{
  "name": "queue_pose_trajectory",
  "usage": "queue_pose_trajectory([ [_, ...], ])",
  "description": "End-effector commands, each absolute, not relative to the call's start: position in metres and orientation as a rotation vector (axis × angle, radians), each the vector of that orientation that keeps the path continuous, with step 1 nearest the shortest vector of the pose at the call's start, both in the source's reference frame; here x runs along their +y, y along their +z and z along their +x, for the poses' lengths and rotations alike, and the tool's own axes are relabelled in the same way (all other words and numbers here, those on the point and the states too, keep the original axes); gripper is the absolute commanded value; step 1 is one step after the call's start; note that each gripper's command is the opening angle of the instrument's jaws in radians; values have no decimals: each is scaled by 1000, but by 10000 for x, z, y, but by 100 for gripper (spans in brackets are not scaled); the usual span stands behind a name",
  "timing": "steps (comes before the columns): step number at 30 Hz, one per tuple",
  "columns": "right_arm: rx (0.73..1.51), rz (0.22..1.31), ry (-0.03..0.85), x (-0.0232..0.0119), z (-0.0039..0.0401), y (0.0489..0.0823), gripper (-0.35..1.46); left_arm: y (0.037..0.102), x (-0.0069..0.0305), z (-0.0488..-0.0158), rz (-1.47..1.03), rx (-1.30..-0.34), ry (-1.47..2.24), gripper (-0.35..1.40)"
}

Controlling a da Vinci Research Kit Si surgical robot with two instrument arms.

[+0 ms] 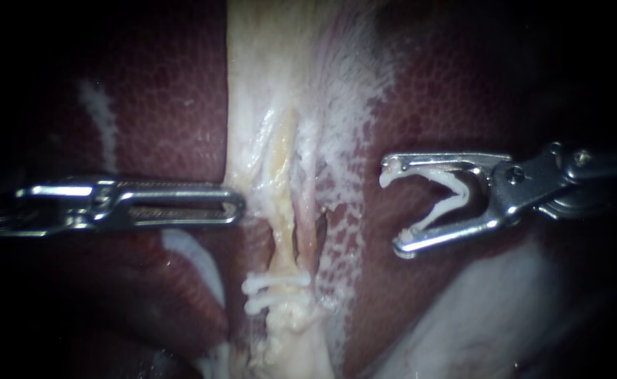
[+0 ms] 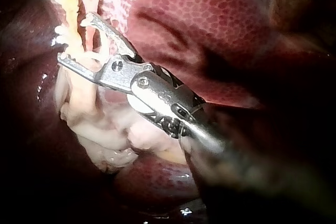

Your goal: Clipping third clip left tube

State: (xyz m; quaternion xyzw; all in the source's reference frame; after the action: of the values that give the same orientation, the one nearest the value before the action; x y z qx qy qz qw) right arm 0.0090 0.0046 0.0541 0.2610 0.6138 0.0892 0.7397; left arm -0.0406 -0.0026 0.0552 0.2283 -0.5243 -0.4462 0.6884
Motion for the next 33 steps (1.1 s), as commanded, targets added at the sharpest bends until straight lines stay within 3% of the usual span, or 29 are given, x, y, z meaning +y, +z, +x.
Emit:
queue_pose_trajectory([
  [1,1346,573,196,46,90,540,60,552,-26,-406,513,-1174,-996,-35],
  [14,1345,568,193,27,105,564,60,529,-3,-384,525,-1172,-1011,-35],
  [23,1337,639,231,-4,149,600,60,489,4,-370,511,-1204,-1021,-35],
  [33,1327,682,263,-15,186,622,60,478,-1,-372,505,-1208,-1019,-35],
])
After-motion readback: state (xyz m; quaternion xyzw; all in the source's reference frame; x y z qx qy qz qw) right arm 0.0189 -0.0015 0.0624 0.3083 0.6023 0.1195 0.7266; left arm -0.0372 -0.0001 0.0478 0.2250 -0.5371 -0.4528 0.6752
